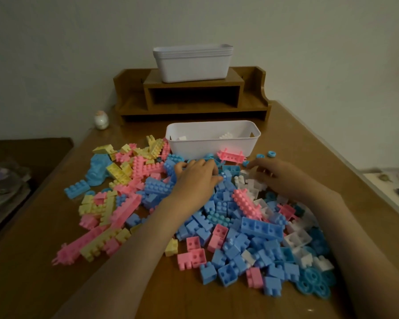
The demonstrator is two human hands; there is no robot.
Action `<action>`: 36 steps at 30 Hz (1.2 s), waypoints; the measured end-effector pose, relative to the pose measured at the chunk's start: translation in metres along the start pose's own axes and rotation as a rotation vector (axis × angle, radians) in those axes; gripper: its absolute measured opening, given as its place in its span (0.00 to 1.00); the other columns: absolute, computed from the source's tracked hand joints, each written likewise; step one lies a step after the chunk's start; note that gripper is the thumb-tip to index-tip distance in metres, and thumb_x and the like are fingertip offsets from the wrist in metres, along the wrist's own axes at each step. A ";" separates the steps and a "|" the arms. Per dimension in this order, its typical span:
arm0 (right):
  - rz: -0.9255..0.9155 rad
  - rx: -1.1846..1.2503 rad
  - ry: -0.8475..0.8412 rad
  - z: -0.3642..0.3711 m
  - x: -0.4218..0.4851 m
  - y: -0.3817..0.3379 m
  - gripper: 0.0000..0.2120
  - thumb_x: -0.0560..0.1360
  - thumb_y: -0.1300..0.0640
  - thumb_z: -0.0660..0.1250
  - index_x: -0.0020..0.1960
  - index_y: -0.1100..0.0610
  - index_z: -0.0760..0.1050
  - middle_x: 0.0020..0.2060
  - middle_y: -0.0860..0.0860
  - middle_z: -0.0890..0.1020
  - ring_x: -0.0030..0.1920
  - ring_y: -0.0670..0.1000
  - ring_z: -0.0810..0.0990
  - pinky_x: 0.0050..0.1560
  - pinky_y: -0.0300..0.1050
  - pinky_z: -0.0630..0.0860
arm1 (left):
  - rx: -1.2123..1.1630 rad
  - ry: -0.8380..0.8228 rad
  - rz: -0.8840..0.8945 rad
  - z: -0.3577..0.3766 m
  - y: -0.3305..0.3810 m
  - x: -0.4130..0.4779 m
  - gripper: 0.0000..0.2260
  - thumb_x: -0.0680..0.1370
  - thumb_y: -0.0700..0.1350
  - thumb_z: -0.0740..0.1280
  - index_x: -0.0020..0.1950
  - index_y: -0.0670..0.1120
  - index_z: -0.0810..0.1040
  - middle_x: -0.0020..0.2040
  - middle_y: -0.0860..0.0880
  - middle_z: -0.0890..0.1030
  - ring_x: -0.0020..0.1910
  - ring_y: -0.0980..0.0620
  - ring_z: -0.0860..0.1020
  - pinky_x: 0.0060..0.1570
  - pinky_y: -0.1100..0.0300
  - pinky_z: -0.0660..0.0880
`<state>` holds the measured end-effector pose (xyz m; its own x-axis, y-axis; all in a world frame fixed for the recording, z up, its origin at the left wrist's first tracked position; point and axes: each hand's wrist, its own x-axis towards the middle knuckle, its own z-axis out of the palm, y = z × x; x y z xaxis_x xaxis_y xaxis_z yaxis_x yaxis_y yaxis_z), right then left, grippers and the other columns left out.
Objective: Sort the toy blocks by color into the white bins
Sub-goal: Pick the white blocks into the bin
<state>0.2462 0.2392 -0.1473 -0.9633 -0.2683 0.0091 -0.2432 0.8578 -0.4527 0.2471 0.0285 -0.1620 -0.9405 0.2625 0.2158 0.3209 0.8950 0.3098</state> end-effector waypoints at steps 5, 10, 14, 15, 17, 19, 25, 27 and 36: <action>-0.116 -0.010 -0.004 0.007 -0.001 -0.003 0.15 0.80 0.58 0.57 0.65 0.47 0.72 0.57 0.43 0.72 0.55 0.44 0.72 0.53 0.34 0.66 | 0.018 -0.003 -0.011 0.001 0.000 -0.001 0.10 0.82 0.51 0.57 0.57 0.52 0.76 0.52 0.54 0.71 0.60 0.52 0.67 0.58 0.55 0.53; -0.106 0.079 -0.002 0.012 0.005 -0.001 0.09 0.79 0.53 0.60 0.58 0.46 0.73 0.54 0.45 0.75 0.46 0.42 0.75 0.43 0.30 0.72 | 0.014 0.024 -0.013 0.000 0.001 -0.002 0.07 0.81 0.51 0.58 0.53 0.53 0.75 0.50 0.55 0.71 0.58 0.53 0.68 0.59 0.54 0.52; 0.021 0.136 0.051 0.013 0.008 0.000 0.03 0.79 0.56 0.60 0.52 0.50 0.69 0.47 0.47 0.74 0.42 0.45 0.76 0.37 0.34 0.73 | -0.016 0.030 -0.023 -0.001 0.002 -0.002 0.05 0.81 0.49 0.58 0.50 0.53 0.72 0.49 0.55 0.75 0.56 0.52 0.70 0.61 0.54 0.50; 0.040 0.107 0.071 0.013 0.008 0.000 0.03 0.79 0.57 0.60 0.51 0.50 0.68 0.46 0.47 0.73 0.41 0.44 0.75 0.36 0.34 0.72 | 0.002 0.030 -0.017 -0.001 0.001 -0.002 0.05 0.82 0.46 0.58 0.52 0.52 0.73 0.50 0.55 0.76 0.57 0.52 0.70 0.61 0.53 0.50; 0.044 0.060 0.119 0.012 0.008 0.000 0.05 0.79 0.58 0.59 0.51 0.49 0.66 0.46 0.47 0.74 0.41 0.43 0.74 0.36 0.32 0.70 | 0.044 0.012 -0.022 -0.003 0.000 -0.002 0.12 0.81 0.38 0.56 0.57 0.53 0.73 0.50 0.54 0.77 0.59 0.51 0.69 0.64 0.51 0.50; -0.023 0.068 0.191 0.011 0.007 -0.002 0.06 0.80 0.59 0.57 0.52 0.47 0.67 0.48 0.47 0.74 0.43 0.43 0.74 0.38 0.32 0.69 | 0.035 -0.002 -0.043 -0.007 -0.003 -0.002 0.18 0.78 0.34 0.55 0.60 0.54 0.73 0.51 0.55 0.77 0.61 0.52 0.68 0.67 0.50 0.49; -0.238 0.131 0.059 0.013 0.004 -0.008 0.18 0.76 0.68 0.56 0.49 0.47 0.75 0.53 0.46 0.73 0.54 0.44 0.72 0.52 0.30 0.67 | 0.059 -0.081 -0.039 -0.014 -0.007 -0.003 0.12 0.78 0.50 0.59 0.59 0.56 0.75 0.54 0.56 0.77 0.62 0.53 0.68 0.67 0.48 0.48; -0.259 0.145 -0.002 0.015 0.004 -0.009 0.17 0.77 0.67 0.57 0.50 0.48 0.77 0.53 0.46 0.73 0.55 0.43 0.72 0.55 0.29 0.66 | 0.082 -0.093 -0.037 -0.013 -0.006 -0.003 0.12 0.78 0.53 0.59 0.59 0.55 0.76 0.54 0.55 0.76 0.62 0.52 0.68 0.66 0.48 0.49; -0.191 0.105 0.039 0.020 0.007 -0.007 0.09 0.78 0.58 0.63 0.57 0.49 0.72 0.53 0.47 0.76 0.47 0.43 0.75 0.46 0.35 0.73 | 0.044 -0.064 -0.072 -0.009 -0.003 -0.003 0.14 0.76 0.55 0.61 0.61 0.57 0.73 0.50 0.53 0.67 0.62 0.49 0.64 0.61 0.52 0.54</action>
<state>0.2433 0.2231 -0.1618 -0.9048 -0.4031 0.1372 -0.4109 0.7418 -0.5301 0.2502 0.0215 -0.1559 -0.9667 0.2176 0.1347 0.2479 0.9270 0.2815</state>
